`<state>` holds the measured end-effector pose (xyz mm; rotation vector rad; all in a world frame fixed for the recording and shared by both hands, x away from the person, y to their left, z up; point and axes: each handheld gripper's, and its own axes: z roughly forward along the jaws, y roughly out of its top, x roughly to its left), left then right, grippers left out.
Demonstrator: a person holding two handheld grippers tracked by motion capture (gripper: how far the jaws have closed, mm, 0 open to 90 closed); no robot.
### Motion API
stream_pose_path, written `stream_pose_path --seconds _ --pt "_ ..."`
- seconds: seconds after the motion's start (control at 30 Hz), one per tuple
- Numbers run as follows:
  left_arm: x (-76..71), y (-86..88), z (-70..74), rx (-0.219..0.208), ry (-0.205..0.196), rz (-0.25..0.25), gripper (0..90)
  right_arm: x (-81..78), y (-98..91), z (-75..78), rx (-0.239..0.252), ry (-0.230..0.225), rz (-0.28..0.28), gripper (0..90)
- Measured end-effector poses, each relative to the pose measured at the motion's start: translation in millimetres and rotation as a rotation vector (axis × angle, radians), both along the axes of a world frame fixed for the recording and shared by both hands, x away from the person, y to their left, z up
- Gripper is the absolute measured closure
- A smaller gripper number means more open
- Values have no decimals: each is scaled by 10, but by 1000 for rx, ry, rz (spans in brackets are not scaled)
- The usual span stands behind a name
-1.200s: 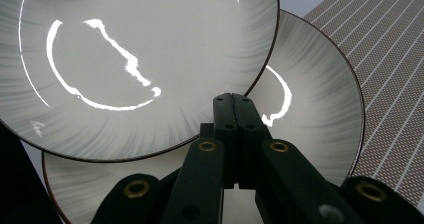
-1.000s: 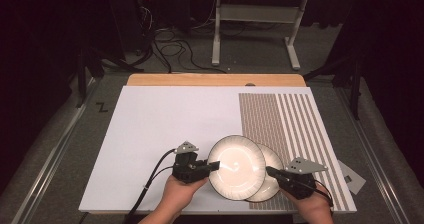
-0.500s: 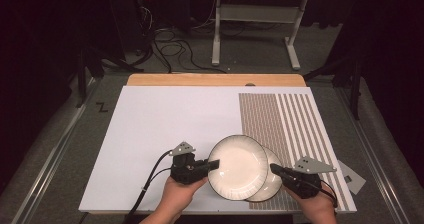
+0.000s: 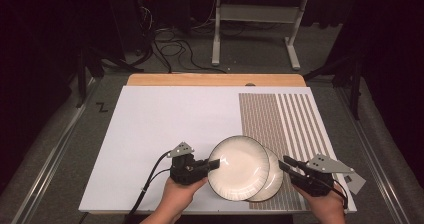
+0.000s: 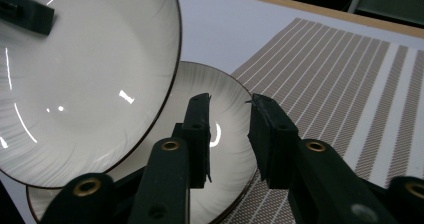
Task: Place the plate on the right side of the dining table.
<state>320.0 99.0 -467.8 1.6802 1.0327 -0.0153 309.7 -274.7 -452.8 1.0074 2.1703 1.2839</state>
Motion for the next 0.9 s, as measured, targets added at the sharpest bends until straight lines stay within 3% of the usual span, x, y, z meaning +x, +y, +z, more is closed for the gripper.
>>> stream_pose_path --seconds 0.17,0.43,0.73,0.9 --pt "-17 -2 -5 -7 -18 2 798 -4 -96 51 42 -22 -28 598" --pt "-41 -18 -3 -10 -41 12 798 -52 -253 118 142 -61 -60 359" --pt "-61 -31 9 -2 -69 10 798 -95 -430 135 179 -72 -85 18" --pt "-59 -35 8 -3 -70 12 798 -76 -446 108 163 -70 -146 0"
